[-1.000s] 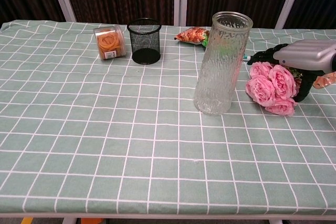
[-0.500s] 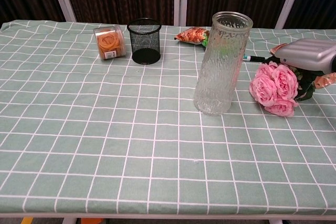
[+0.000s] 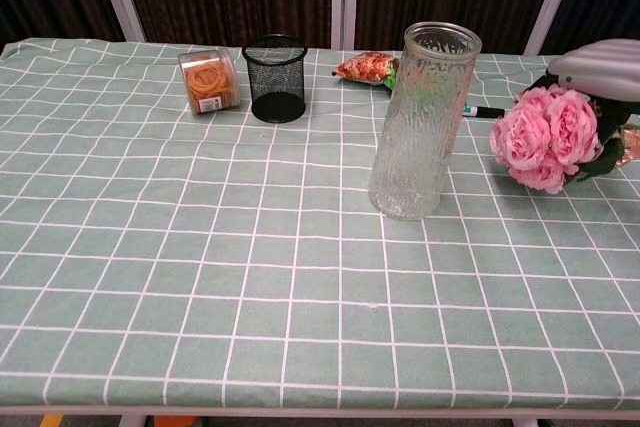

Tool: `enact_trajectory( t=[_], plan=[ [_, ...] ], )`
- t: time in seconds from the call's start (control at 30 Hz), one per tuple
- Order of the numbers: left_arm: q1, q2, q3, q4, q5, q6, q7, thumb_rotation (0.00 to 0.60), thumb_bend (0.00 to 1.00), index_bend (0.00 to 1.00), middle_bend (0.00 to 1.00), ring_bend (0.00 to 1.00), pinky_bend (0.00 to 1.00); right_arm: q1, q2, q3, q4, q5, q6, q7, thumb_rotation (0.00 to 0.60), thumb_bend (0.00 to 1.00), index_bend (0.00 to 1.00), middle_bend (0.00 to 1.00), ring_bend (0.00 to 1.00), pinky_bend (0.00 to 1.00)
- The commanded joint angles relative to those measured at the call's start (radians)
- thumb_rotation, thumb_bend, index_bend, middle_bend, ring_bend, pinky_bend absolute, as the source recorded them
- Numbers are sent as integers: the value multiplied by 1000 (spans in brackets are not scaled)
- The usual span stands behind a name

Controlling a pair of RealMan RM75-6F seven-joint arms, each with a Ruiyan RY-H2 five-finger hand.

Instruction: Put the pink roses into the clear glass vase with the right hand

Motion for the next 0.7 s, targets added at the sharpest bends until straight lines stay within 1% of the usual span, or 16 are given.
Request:
enact_trajectory(
  t=[0.03,0.17,0.27,0.37,0.57,0.7],
  plan=[
    [-3,0,2,-7,-1,-7,9,600,80,144,11,2,188,-11,121,41,-140,25,45,11,600,149,534,465,377,408],
    [-10,4,5,-30,1,-19,36,600,80,144,11,2,188,-19,287,93,-337,81,59,15,600,148,535,465,377,408],
    [-15,7,3,-49,7,-17,53,600,81,144,12,2,188,-25,390,144,-468,117,86,33,600,148,534,465,377,408],
    [-17,10,2,-64,11,-14,66,600,80,144,11,2,188,-39,463,197,-578,140,143,67,600,147,535,465,377,408],
    [-18,12,7,-79,12,-20,80,600,81,144,11,2,188,-53,540,287,-733,198,217,141,600,137,537,465,373,419],
    [-20,10,7,-82,11,-22,83,600,81,144,11,2,188,-56,539,327,-799,225,256,185,600,141,536,465,374,423]
  ],
)
